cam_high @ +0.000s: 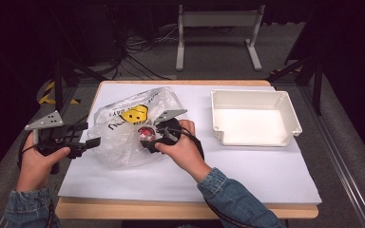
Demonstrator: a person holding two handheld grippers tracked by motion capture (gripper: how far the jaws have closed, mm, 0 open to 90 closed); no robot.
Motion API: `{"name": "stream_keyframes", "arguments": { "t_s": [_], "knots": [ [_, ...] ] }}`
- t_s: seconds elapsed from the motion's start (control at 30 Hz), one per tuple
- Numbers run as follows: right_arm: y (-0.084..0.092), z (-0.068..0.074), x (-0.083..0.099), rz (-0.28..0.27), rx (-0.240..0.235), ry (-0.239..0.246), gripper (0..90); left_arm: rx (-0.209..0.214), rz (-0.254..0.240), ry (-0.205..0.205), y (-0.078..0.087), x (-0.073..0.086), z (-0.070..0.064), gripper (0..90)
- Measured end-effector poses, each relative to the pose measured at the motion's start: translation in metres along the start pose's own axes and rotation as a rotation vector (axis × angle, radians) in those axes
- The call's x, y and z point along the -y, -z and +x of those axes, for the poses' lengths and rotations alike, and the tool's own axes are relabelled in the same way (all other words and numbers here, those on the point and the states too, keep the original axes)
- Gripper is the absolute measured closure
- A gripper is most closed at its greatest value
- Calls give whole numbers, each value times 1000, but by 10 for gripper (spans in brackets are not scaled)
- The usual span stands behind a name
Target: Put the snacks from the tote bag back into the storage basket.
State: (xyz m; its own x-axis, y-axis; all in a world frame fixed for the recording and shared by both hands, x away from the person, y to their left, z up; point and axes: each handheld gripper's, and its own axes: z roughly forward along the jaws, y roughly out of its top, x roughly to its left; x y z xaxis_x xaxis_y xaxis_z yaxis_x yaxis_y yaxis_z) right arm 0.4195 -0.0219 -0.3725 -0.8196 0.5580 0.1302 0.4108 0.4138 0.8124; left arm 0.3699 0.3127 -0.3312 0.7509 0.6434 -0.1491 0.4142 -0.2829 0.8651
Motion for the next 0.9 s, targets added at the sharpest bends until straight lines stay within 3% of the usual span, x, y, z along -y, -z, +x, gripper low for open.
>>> {"name": "stream_keyframes", "arguments": {
  "t_s": [0.27, 0.5, 0.67, 0.83, 0.9],
  "knots": [
    [-14, 6, 4, 36, 30, 18, 101, -3, -2, 7, 2, 2, 0, 153],
    [-22, 5, 13, 65, 41, 14, 93, 0, 0, 5, 2, 1, 0, 150],
    [-28, 4, 21, 104, 48, 10, 154, 0, 1, -2, 0, 0, 1, 148],
    [-32, -2, 31, 161, 45, 5, 340, 5, 0, 1, -2, 0, 1, 148],
    [-33, -3, 33, 181, 44, 6, 375, 2, 2, -1, -2, 0, 1, 148]
  ]
}}
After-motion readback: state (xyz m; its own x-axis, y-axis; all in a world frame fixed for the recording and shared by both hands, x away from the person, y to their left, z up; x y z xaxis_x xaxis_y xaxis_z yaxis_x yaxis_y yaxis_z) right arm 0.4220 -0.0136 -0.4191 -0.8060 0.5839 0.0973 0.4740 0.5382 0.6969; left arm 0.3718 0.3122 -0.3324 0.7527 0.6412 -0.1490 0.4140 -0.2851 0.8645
